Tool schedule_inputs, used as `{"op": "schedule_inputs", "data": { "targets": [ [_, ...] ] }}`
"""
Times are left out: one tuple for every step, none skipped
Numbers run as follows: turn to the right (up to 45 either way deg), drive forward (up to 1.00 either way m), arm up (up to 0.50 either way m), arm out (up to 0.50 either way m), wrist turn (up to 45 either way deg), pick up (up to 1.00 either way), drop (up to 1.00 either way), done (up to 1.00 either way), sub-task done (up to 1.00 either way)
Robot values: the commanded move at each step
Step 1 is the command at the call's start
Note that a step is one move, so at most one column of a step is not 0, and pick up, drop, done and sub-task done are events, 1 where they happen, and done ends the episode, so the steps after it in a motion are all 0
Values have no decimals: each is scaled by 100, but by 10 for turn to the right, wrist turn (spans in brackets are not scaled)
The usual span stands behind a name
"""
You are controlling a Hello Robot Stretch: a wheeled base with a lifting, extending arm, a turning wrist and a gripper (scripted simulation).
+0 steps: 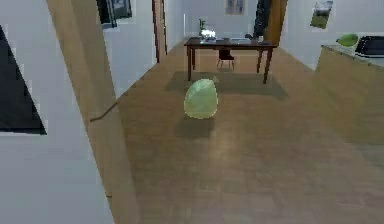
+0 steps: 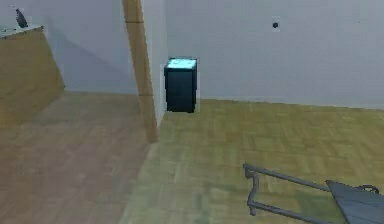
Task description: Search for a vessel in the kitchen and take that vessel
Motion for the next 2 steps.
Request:
{"op": "schedule_inputs", "data": {
  "targets": [
    [180,0,0,0,0,0,0,0,0],
    [0,100,0,0,0,0,0,0,0]
  ]
}}
